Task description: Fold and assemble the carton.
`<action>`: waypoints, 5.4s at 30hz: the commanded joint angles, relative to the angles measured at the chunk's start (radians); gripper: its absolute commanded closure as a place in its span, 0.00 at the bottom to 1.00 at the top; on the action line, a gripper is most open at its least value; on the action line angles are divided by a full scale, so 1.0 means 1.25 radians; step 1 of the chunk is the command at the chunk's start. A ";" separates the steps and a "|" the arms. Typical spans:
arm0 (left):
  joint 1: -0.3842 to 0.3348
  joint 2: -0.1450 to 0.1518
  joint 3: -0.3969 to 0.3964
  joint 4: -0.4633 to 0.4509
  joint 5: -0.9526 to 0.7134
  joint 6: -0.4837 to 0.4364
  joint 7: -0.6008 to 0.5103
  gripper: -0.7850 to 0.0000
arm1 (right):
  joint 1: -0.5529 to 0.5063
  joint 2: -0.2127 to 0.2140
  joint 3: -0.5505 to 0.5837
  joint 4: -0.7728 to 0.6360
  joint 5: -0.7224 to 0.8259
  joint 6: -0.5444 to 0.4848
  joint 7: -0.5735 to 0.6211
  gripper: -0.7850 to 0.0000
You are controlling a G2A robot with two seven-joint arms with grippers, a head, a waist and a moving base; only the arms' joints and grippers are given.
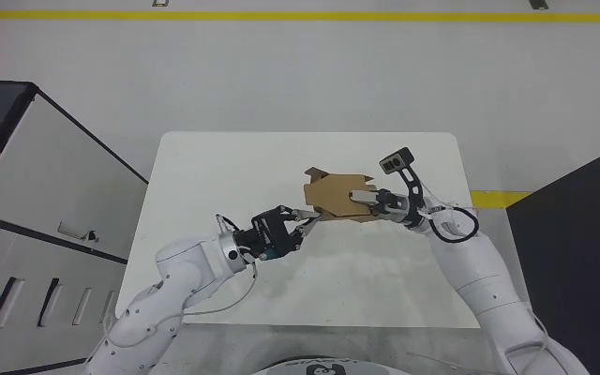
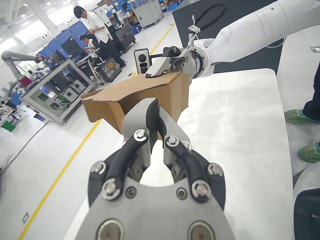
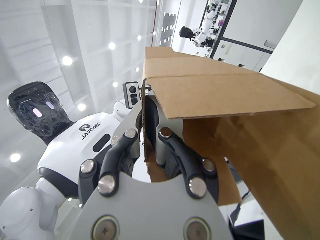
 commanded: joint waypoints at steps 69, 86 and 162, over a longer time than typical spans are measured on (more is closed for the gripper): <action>-0.022 0.003 0.025 0.014 -0.003 -0.014 -0.001 1.00 | 0.024 -0.011 -0.038 0.009 -0.018 0.023 0.023 1.00; -0.008 0.007 0.013 0.008 0.001 -0.015 0.009 1.00 | 0.011 -0.012 -0.031 0.011 -0.011 0.004 0.004 1.00; -0.037 -0.003 -0.002 0.043 -0.067 0.050 0.015 1.00 | 0.018 -0.021 -0.036 0.047 0.087 0.066 0.066 1.00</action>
